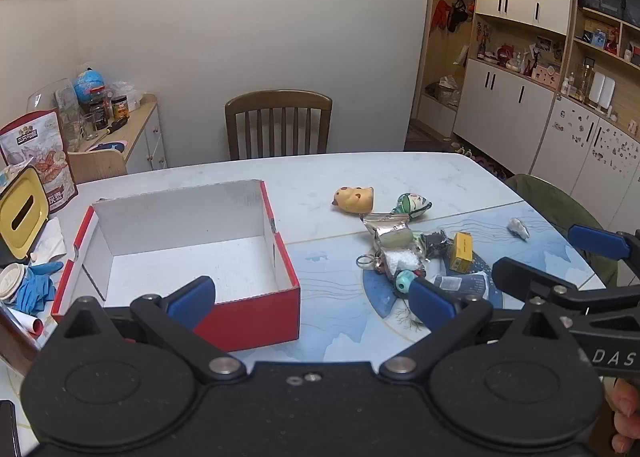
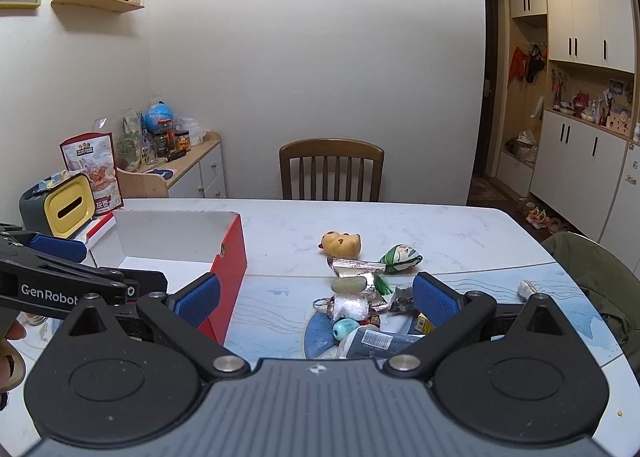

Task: Organize objects
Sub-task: 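Move both grippers toward the pile of items on the table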

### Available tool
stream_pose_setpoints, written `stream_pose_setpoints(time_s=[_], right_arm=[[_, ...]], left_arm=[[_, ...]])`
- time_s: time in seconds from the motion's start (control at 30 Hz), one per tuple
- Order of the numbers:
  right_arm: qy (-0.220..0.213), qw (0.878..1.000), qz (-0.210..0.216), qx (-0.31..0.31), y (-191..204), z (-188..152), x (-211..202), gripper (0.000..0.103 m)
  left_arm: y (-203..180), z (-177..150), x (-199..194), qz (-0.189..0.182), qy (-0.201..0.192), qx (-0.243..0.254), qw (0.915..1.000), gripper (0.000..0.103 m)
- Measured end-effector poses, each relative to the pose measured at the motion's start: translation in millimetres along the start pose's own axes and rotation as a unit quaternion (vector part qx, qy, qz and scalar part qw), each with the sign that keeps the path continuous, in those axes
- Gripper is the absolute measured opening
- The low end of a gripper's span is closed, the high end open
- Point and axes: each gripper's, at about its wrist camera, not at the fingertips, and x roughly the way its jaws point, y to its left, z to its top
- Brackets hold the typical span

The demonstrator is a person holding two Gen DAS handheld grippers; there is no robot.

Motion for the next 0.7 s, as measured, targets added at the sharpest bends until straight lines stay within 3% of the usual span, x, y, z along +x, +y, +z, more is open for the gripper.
stream_pose_setpoints(time_s=[0.4, 0.7], right_arm=[[0.008, 1.0, -0.004, 0.001, -11, -2, 4, 0.103], [0.036, 0.999, -0.021, 0.014, -52, -7, 25, 0.103]], left_arm=[[-3, 4, 10, 0.004, 0.01, -0.012, 0.9999, 0.103], [-24, 13, 33, 0.015, 0.024, -0.012, 0.9995, 0.103]])
